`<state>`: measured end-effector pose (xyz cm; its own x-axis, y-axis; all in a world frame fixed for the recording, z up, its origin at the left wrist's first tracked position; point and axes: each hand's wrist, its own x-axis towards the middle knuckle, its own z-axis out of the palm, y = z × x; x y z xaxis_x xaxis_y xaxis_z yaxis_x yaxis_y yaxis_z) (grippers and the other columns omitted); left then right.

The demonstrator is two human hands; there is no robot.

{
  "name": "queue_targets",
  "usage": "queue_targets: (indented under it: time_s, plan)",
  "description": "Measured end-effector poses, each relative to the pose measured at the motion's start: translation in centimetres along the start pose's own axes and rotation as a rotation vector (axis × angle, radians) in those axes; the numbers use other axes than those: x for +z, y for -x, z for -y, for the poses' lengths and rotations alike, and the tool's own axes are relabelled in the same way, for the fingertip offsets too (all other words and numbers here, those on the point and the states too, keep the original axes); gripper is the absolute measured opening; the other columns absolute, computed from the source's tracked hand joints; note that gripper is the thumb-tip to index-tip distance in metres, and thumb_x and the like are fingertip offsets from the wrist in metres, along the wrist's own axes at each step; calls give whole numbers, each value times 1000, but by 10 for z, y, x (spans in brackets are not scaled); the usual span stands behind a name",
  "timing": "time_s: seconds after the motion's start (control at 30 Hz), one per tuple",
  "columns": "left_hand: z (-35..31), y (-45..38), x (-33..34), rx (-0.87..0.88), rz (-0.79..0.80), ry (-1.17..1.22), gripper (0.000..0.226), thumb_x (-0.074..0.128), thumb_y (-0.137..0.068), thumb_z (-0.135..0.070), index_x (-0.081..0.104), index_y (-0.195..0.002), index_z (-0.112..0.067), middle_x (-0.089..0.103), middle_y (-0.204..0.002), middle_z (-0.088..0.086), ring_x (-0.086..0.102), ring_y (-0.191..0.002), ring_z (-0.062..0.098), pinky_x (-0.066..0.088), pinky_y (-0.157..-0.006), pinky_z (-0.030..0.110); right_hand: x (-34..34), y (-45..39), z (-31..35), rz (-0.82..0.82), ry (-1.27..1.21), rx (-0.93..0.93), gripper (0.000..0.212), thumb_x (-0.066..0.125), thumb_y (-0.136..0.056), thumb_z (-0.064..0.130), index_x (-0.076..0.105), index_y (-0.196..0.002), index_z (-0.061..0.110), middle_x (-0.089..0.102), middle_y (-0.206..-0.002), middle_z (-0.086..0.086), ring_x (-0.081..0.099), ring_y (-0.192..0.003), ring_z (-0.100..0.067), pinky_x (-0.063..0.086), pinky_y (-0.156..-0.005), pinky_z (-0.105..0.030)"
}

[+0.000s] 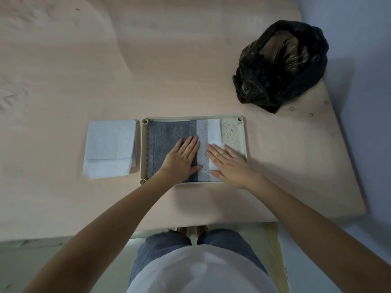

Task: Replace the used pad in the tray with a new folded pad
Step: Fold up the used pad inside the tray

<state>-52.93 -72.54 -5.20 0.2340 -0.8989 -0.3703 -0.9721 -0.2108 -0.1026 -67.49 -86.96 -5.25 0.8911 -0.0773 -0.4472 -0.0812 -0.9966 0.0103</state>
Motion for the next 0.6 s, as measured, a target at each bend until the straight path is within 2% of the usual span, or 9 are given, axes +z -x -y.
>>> queue_targets:
  time_s: [0.17, 0.23, 0.33, 0.43, 0.47, 0.53, 0.6]
  plan:
    - [1, 3, 3, -49, 14, -9, 77, 6, -94, -59, -14, -147, -7, -13, -158, 8, -11, -146, 21, -2, -119, 42, -4, 12, 0, 80, -46, 61, 68, 8, -98, 53, -17, -147, 13, -22, -157, -4, -22, -143, -15, -14, -117, -38]
    - [-1, 6, 2, -75, 4, 71, 76, 10, -95, -58, -8, -149, -7, -9, -158, 8, -9, -146, 22, -1, -119, 42, -7, 15, 4, 64, -88, 96, 68, 9, -98, 53, -11, -149, 12, -17, -158, -4, -18, -144, -15, -12, -118, -37]
    - [2, 20, 4, -179, -112, 244, 68, 21, -99, -51, 7, -150, -9, 4, -159, 8, 0, -146, 22, 2, -120, 39, -19, 11, 19, -139, -172, 149, 62, 21, -100, 46, 16, -150, 8, 12, -159, -7, 9, -147, -20, 6, -120, -38]
    - [19, 38, 7, -357, -208, 336, 57, 35, -99, -34, 22, -147, -7, 20, -156, 12, 17, -144, 27, 16, -116, 39, -38, -5, 52, -316, -258, 80, 43, 39, -97, 30, 46, -133, 6, 49, -137, -12, 46, -126, -29, 34, -104, -38]
    - [25, 44, 7, -411, -221, 380, 54, 39, -97, -28, 27, -145, -6, 25, -153, 14, 25, -140, 30, 24, -112, 40, -44, -12, 64, -326, -270, 53, 39, 43, -95, 26, 50, -127, 6, 54, -128, -11, 51, -117, -29, 39, -97, -38]
    - [39, 52, 5, -497, -257, 516, 46, 45, -92, -15, 39, -136, -3, 38, -141, 19, 44, -122, 37, 41, -92, 42, -56, -28, 90, -292, -313, 44, 33, 45, -92, 24, 53, -120, 7, 56, -119, -11, 54, -108, -30, 43, -84, -39]
    - [51, 54, 1, -556, -274, 672, 38, 46, -88, -6, 47, -125, -2, 48, -126, 19, 53, -104, 38, 44, -75, 43, -66, -43, 111, -241, -389, 69, 29, 47, -92, 24, 53, -114, 8, 57, -115, -12, 56, -104, -32, 44, -74, -37]
